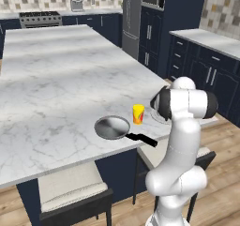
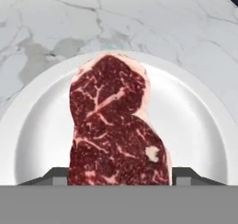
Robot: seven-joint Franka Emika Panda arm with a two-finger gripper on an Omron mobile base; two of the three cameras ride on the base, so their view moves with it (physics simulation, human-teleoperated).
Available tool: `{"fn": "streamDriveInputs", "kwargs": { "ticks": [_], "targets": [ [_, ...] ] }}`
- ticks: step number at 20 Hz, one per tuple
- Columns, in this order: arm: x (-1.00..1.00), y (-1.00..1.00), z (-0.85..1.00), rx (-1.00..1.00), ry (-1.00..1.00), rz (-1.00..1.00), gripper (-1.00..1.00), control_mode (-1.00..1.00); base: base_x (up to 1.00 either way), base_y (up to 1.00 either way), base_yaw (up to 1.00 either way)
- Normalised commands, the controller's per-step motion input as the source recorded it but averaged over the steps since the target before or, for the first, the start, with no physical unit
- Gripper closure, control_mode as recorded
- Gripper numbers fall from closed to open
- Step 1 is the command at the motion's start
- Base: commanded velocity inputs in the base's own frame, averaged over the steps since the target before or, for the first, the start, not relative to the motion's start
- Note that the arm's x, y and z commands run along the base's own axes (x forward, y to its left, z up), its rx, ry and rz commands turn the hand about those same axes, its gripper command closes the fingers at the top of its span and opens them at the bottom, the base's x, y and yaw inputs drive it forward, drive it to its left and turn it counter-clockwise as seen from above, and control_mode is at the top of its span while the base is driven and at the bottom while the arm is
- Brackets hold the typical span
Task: Pick up the pan with the steak in it and place it on the dining table. Then place the steak on the plate.
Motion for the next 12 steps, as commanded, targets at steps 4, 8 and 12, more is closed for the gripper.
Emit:
{"fn": "streamDriveInputs", "kwargs": {
  "ticks": [4,8,12],
  "targets": [
    [0.11,0.07,0.64,0.05,0.0,-0.07,-1.0,-1.0,0.0,0.0,0.0],
    [0.25,0.23,0.78,0.04,0.0,-0.09,-1.0,-1.0,0.0,0.0,0.0],
    [0.25,0.14,0.46,0.01,0.02,-0.07,-1.0,-1.0,0.0,0.0,0.0]
  ]
}}
